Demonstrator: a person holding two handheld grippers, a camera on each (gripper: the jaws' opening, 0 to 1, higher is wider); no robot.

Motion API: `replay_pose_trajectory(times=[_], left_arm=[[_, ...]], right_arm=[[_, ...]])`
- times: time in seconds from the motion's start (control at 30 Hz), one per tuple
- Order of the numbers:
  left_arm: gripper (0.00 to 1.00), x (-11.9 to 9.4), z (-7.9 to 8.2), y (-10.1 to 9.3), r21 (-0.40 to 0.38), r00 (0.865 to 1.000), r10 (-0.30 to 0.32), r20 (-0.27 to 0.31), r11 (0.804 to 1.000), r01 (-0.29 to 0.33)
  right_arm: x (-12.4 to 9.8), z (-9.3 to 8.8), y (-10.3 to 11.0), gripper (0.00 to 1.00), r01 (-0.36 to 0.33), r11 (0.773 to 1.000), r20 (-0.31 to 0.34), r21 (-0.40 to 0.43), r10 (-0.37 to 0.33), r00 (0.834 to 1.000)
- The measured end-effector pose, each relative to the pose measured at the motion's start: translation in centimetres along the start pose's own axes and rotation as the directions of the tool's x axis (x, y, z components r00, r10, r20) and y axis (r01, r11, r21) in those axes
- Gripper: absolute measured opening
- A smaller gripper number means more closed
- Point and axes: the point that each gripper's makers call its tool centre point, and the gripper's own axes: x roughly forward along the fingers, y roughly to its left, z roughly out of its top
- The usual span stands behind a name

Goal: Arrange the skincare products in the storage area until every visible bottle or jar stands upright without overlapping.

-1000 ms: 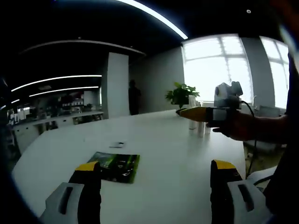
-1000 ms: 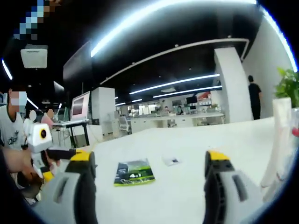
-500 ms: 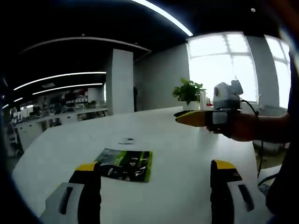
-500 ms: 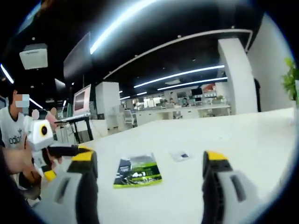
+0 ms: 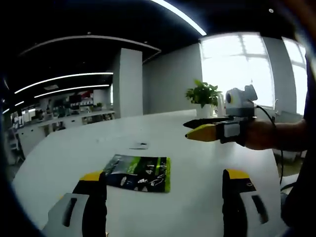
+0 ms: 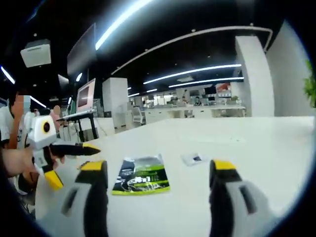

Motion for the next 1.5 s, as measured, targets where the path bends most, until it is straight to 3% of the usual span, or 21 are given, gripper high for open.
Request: replay_pose_trajectory(times=[0.3,0.43,0.6,0.77,1.0,1.5], left_arm=[[0.94,1.3,-0.1,1.8,-0.019,1.000,-0.003,-0.002,1.000,0.003],[0.87,1.7,-0.3,2.6,-0.018,1.000,-0.002,-0.009,1.000,0.002],[0.75,1.9,0.0,3.1,-0.036,1.000,-0.001,0.007,0.999,0.001],[0.53,2.5,-0.2,4.5,-0.060,1.000,0.023,-0.007,0.998,-0.024],[0.51,3.1,0.3,5.6,-0.069,0.998,0.055,-0.004,0.996,-0.056],[0.28,4.2,-0.9,7.7,-0.023,0.993,0.045,-0.105,0.999,-0.048]], right_arm=[[0.6,-1.3,-0.4,0.82,-0.009,1.000,-0.035,-0.007,0.008,0.999],[0.9,-2.1,-0.4,0.80,-0.013,1.000,-0.051,0.012,0.013,0.999],[1.0,-2.3,-0.7,0.79,-0.010,1.000,-0.054,0.019,0.011,0.998],[1.0,-2.4,-0.9,0.78,-0.015,0.999,-0.053,0.031,0.016,0.998],[1.6,-2.5,-0.6,0.77,-0.031,0.999,-0.049,0.039,0.032,0.998],[2.4,-2.6,0.3,0.73,-0.064,0.998,-0.072,0.019,0.065,0.995]])
